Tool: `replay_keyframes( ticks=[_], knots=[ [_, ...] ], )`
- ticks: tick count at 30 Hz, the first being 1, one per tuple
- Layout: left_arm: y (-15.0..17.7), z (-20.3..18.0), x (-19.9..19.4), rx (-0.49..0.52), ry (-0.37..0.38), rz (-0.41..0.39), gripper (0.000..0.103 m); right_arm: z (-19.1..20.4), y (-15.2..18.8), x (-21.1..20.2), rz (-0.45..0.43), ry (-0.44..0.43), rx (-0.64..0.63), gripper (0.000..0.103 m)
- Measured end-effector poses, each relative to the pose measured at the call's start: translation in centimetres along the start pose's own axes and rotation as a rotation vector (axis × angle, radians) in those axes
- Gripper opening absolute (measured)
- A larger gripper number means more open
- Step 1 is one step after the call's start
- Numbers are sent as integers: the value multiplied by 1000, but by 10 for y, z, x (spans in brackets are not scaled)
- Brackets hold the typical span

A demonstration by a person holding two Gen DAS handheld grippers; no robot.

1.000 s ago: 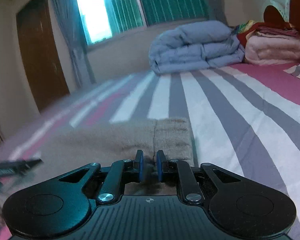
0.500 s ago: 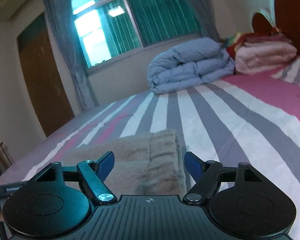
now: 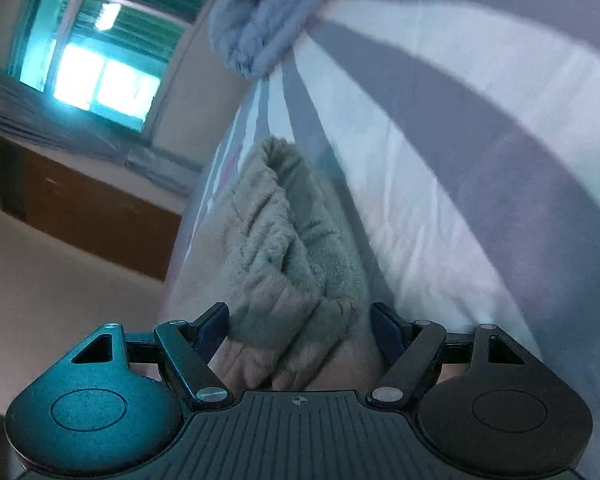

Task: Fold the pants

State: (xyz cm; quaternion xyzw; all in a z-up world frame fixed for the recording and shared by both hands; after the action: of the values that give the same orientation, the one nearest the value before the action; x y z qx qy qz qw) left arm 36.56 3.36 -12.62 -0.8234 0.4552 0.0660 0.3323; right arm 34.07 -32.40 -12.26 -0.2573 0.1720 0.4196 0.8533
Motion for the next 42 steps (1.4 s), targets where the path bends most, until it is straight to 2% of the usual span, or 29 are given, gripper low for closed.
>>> replay_keyframes(
  ticks=[2,3,5,7,10,11,16,20,21,22,23,24,25,26,27,28,31,35,37,39,42],
  knots=[
    [-8,2,14,-26,66,35,72,2,-8,7,42,-19,-10,76],
    [-11,4,23,-34,88,56,52,2,-12,8,49,-31,-15,76],
    [-9,8,37,-46,116,74,46,1,-20,14,53,-48,-35,72],
    [-9,12,41,-56,151,59,35,3,-25,20,54,-51,-71,71],
    [-17,9,34,-64,194,-5,27,8,-32,28,79,-69,-89,48],
    [-22,5,33,-47,205,-17,27,13,-35,26,80,-111,-92,45],
    [-87,-16,29,44,208,-82,26,62,-81,28,50,-202,-225,44],
    [-148,-16,39,94,174,-127,26,100,-132,58,24,-237,-281,44],
    [-159,-10,46,90,156,-131,31,106,-145,70,26,-247,-280,44],
    [-165,0,53,85,122,-129,55,109,-154,82,35,-252,-267,46],
    [-169,17,61,77,44,-135,80,107,-163,101,55,-245,-245,56],
    [-171,40,69,45,-88,-147,91,100,-169,123,71,-211,-227,68],
    [-167,65,78,2,-207,-128,95,83,-174,144,81,-118,-198,91],
    [-162,72,82,22,-186,-119,96,66,-177,159,84,-9,-173,92],
    [-159,71,81,75,-156,-143,96,59,-177,165,90,-4,-163,92],
    [-156,71,81,100,-144,-153,96,58,-177,166,81,-36,-161,92],
    [-147,69,73,112,-147,-191,96,56,-173,157,61,-65,-190,92],
    [-122,62,41,191,-262,-237,97,48,-162,119,-33,-98,-204,92],
    [-104,57,12,196,-308,-261,97,45,-147,99,-65,-67,-254,92],
    [-83,56,-18,177,-343,-305,97,36,-120,72,-77,-27,-310,100],
    [-43,47,-52,206,-421,-315,97,28,-81,46,-110,76,-390,103]
  ],
)
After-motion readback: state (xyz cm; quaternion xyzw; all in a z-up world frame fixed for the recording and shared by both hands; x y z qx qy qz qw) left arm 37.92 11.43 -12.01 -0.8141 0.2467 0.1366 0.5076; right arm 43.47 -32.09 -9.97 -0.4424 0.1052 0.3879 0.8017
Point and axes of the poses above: each gripper's, at about its wrist camera, not at the fingertips, and x roughly the way its jaws point, z to its left, y to its underside, the point moved 9 cm from there along x, roughly the way its jaws point, and after that the axes turned 7 degrees about y, right-handed, at the moved point
